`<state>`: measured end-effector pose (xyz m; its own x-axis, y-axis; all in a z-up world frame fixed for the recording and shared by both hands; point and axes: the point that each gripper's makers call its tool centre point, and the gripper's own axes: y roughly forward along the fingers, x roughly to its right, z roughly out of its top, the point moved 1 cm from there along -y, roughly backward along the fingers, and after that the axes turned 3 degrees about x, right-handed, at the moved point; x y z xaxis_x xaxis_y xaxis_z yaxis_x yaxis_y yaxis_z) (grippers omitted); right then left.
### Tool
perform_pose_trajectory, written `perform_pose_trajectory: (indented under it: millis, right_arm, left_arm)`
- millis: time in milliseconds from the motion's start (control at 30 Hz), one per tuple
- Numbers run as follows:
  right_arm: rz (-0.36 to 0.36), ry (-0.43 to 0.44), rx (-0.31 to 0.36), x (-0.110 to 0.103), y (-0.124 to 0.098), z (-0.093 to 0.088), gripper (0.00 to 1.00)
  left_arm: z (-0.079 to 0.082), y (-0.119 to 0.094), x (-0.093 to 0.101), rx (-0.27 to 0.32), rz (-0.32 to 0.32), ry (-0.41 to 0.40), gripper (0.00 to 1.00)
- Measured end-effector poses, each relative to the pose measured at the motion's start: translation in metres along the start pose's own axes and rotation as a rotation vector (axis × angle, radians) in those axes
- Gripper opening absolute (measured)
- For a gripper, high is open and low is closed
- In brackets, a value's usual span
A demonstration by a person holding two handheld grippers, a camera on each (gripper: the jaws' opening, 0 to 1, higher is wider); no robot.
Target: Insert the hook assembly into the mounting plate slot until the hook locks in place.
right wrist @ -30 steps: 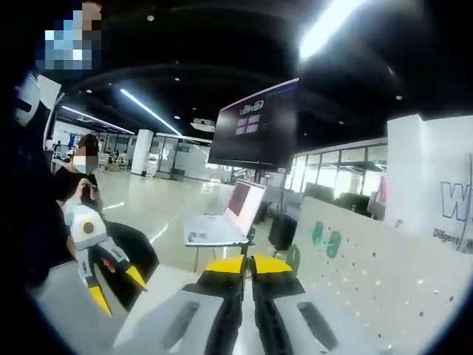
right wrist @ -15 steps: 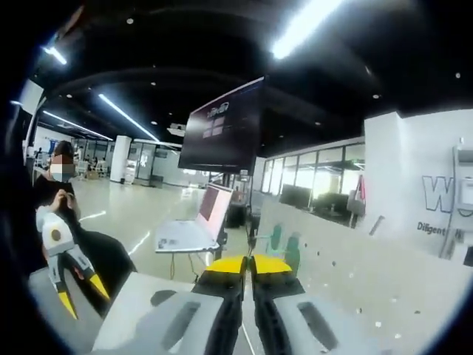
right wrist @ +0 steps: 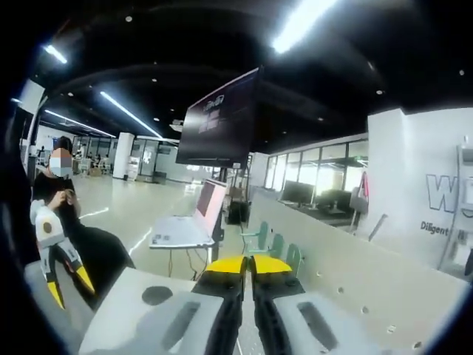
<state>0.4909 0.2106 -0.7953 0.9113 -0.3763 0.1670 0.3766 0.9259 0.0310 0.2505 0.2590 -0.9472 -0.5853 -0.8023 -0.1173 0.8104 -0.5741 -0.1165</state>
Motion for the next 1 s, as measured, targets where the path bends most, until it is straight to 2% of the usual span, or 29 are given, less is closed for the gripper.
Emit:
perform_pose_trajectory:
  millis: [267,1000]
  right_arm:
    - [0.004,0.01,0.011,0.0052,-0.0016,0.0009,0.01]
    - [0.033,-0.015,-0.012,0.0015,0.0062,-0.0031,0.01]
  left_arm:
    - [-0.0019,0.001,-0.0005,-0.011,0.003,-0.002,0.51]
    - [-0.0029,0.0011,-0.0001,-0.017,0.006,-0.011,0.5]
